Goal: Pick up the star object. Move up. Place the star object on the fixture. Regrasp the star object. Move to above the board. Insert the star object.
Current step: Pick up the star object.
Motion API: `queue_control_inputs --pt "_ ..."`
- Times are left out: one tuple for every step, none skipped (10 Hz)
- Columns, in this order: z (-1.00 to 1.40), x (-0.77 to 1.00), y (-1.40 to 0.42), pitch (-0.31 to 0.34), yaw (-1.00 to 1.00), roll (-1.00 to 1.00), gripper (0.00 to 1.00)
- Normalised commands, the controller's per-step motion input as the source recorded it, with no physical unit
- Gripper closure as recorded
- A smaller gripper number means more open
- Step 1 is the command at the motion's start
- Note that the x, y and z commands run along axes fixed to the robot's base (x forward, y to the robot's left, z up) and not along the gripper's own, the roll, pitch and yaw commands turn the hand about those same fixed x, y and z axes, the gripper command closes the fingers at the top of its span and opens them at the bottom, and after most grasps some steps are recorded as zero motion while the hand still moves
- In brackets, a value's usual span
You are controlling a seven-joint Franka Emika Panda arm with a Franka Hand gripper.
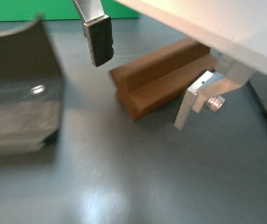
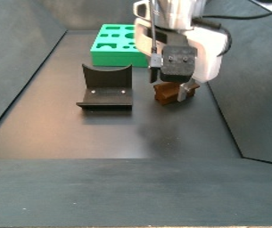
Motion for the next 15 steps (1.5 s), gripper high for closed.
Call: queue_control_inputs --pt "-0.7 -0.58 -0.21 -0.254 -0.27 -0.08 0.0" --pt "-0.74 -0.58 -0.07 -0.253 -0.23 -0.08 0.0" --pt "-0.91 -0.27 0.0 -0.18 -0.29 -0.02 0.0" --pt "-0.91 0.0 0.0 -0.154 -0.24 -0.01 0.0" --pt "-0.82 0.06 0.0 -0.154 -0.17 -0.07 0.0" --pt "-0.26 0.0 0.17 -0.091 -0.08 -0.12 0.0" --pt "0.0 0.0 0.0 0.0 0.0 0.0 0.0" --pt "0.0 0.0 0.0 0.0 0.0 0.0 1.0" --pt "0.0 0.0 0.0 0.0 0.0 0.0 1.0" --pt "0.0 0.0 0.0 0.0 0.0 0.0 1.0" --pt "0.0 0.0 0.0 0.0 0.0 0.0 1.0" --pt "0.0 0.0 0.0 0.0 0.0 0.0 1.0" --pt "0.0 0.0 0.0 0.0 0.0 0.0 1.0" --pt "0.0 0.0 0.0 0.0 0.0 0.0 1.0" --pt "0.0 0.0 0.0 0.0 0.0 0.0 1.0"
